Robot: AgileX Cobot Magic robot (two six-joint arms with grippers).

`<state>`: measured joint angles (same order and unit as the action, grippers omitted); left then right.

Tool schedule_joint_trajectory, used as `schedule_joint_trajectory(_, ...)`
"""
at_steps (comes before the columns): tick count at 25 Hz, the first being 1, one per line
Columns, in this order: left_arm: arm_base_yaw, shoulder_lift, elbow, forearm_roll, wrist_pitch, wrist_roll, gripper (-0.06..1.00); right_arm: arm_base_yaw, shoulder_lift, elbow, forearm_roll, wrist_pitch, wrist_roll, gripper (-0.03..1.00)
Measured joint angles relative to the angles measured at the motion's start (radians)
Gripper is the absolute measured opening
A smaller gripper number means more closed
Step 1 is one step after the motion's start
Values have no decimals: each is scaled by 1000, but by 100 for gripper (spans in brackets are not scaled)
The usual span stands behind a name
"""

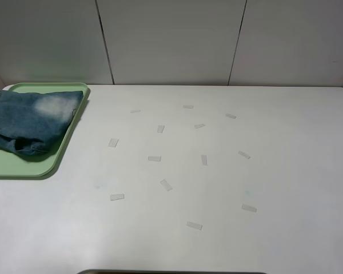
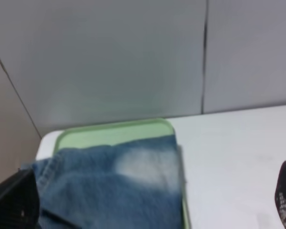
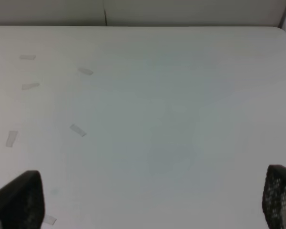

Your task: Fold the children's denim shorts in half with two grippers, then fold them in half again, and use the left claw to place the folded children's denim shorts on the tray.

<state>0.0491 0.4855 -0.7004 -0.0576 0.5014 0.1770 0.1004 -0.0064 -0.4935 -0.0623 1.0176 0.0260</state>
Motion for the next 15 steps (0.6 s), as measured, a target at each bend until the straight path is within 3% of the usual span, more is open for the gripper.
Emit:
schedule_joint_trajectory(10,0,-308,141,-24,155,-11,99,0,0,0,0,0,0,69)
schedule_joint_trajectory(15,0,-385,161,96,309,-148,99,0,0,0,0,0,0,69)
